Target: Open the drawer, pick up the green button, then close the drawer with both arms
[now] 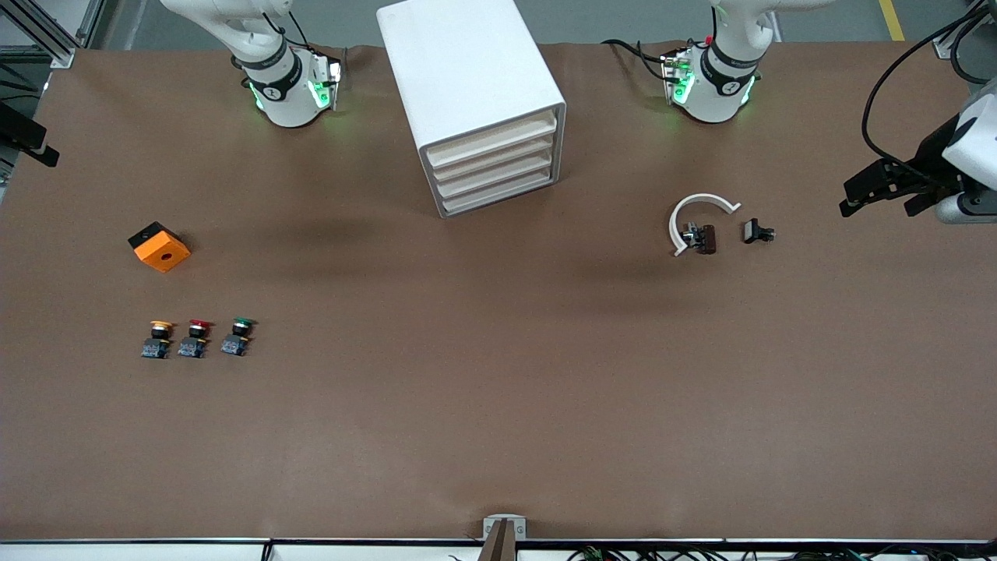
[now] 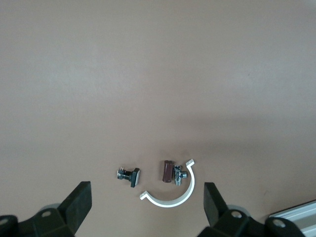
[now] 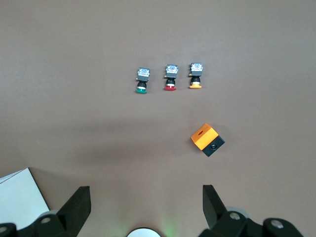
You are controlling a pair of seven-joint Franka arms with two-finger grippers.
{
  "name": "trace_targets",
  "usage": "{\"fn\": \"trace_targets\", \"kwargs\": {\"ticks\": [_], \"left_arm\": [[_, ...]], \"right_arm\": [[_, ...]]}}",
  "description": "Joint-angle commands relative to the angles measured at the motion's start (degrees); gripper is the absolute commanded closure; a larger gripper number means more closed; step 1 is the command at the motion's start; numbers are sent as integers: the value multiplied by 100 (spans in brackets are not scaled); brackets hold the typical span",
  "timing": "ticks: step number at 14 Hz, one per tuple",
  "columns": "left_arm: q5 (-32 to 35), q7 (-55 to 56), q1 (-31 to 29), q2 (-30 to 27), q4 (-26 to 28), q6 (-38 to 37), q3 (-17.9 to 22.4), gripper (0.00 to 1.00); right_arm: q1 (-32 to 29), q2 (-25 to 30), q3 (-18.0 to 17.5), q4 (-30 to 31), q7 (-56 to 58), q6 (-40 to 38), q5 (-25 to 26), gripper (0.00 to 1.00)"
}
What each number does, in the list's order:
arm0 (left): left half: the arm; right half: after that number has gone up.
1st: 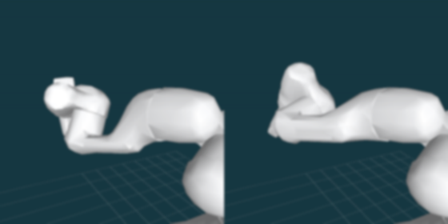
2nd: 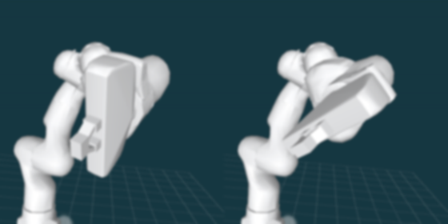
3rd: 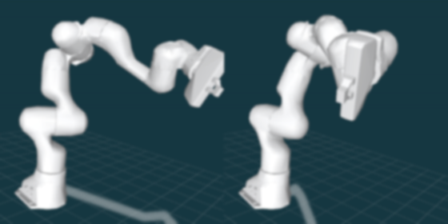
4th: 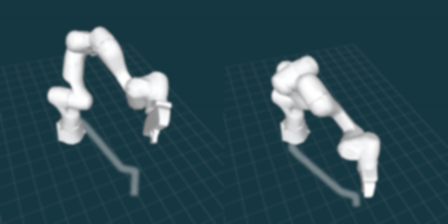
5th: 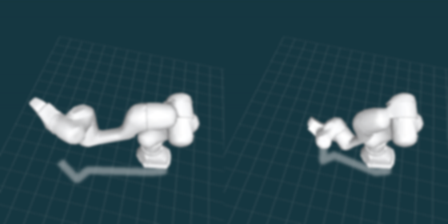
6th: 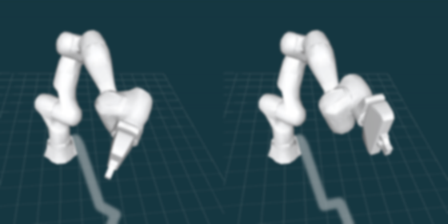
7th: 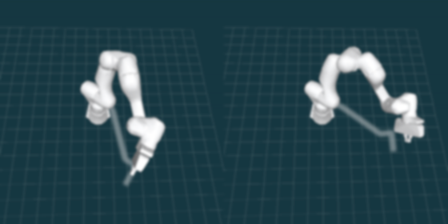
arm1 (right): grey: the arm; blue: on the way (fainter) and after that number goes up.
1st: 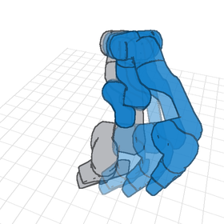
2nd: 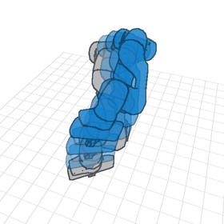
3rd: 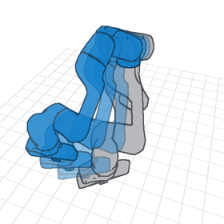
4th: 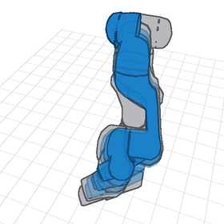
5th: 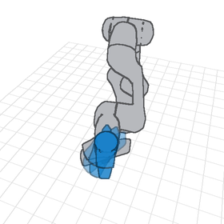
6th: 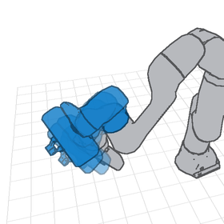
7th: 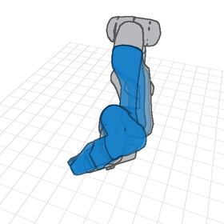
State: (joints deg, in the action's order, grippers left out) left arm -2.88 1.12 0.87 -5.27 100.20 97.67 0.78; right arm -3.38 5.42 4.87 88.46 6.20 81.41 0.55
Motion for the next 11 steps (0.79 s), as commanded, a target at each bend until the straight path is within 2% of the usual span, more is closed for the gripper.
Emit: {"fn": "trace_targets", "kwargs": {"ticks": [1, 11], "left_arm": [[173, -59, 19, 132, -317, -20, -25, 0], [173, 29, 19, 132, -651, -371, -25, 0]], "right_arm": [[13, 117, -30, 84, 75, 33, 94, 0], [-31, 135, 14, 128, 75, -2, -108, 0]]}}
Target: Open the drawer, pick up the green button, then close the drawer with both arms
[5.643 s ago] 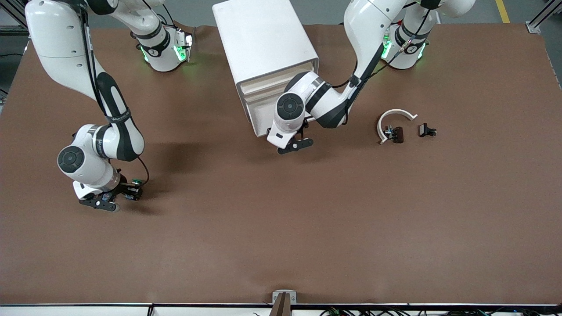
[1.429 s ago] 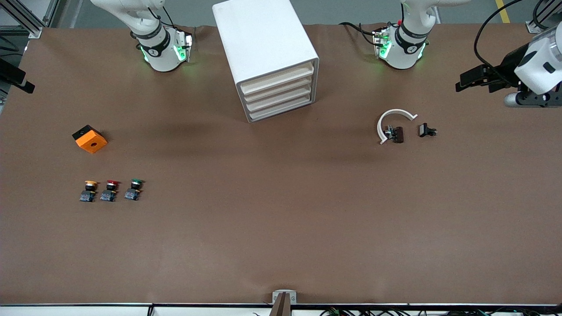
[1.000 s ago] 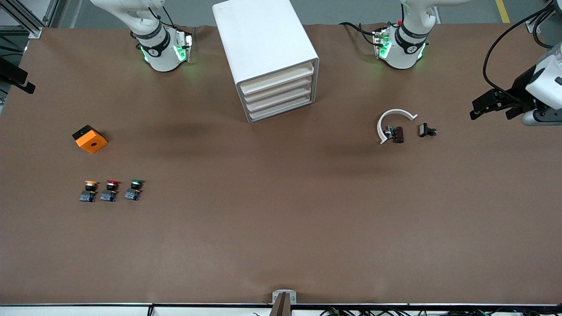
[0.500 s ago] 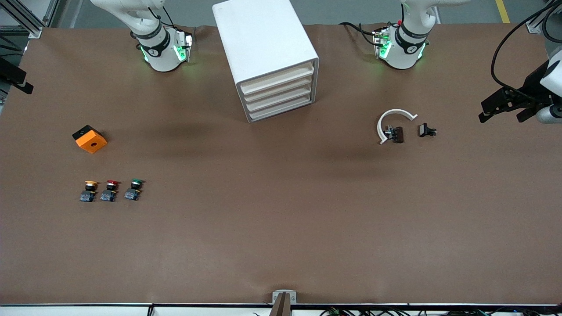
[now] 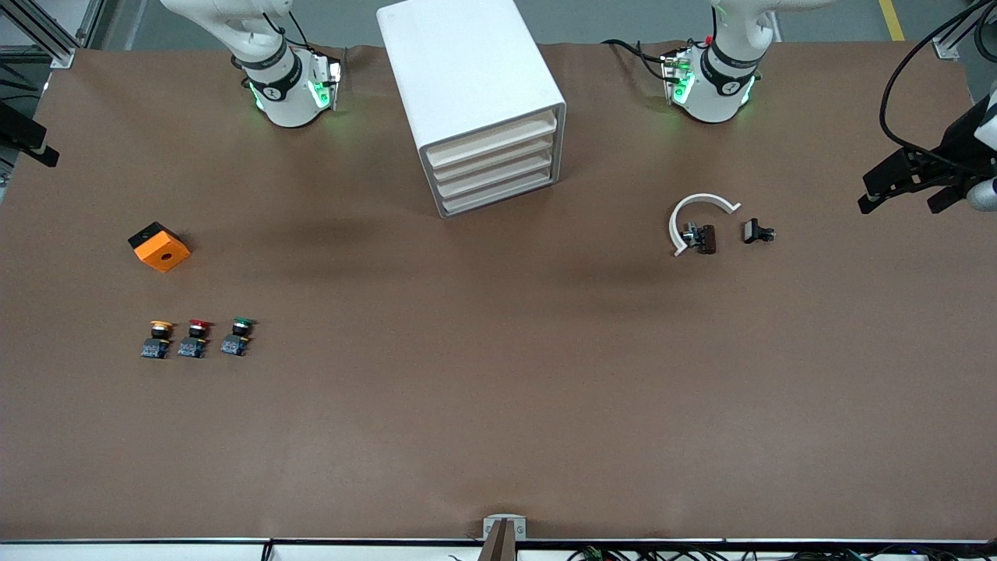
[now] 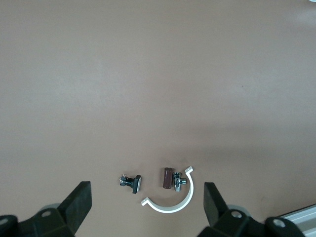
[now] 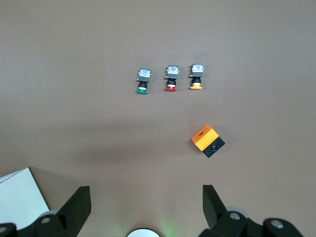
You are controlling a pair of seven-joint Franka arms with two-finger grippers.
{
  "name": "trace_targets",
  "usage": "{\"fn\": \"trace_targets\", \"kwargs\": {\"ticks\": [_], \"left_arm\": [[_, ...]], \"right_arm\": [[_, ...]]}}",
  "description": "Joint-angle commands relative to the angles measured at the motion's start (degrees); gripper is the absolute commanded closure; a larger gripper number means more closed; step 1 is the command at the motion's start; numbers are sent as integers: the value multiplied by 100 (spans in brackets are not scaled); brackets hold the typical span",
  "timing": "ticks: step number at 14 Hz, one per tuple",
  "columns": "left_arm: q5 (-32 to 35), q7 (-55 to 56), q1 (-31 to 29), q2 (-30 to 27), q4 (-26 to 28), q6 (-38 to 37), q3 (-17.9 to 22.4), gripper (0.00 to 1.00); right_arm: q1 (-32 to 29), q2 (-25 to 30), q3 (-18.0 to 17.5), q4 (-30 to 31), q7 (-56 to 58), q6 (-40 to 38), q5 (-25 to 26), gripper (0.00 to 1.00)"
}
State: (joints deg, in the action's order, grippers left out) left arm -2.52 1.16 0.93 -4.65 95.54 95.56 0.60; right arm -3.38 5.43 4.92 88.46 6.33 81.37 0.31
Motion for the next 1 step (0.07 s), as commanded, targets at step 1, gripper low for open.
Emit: {"fn": "trace_targets", "kwargs": {"ticks": [1], "left_arm": [[129, 25, 4, 78, -185, -161, -16, 0]], "right_arm": [[-31, 133, 9, 128, 62, 10, -84, 0]]}}
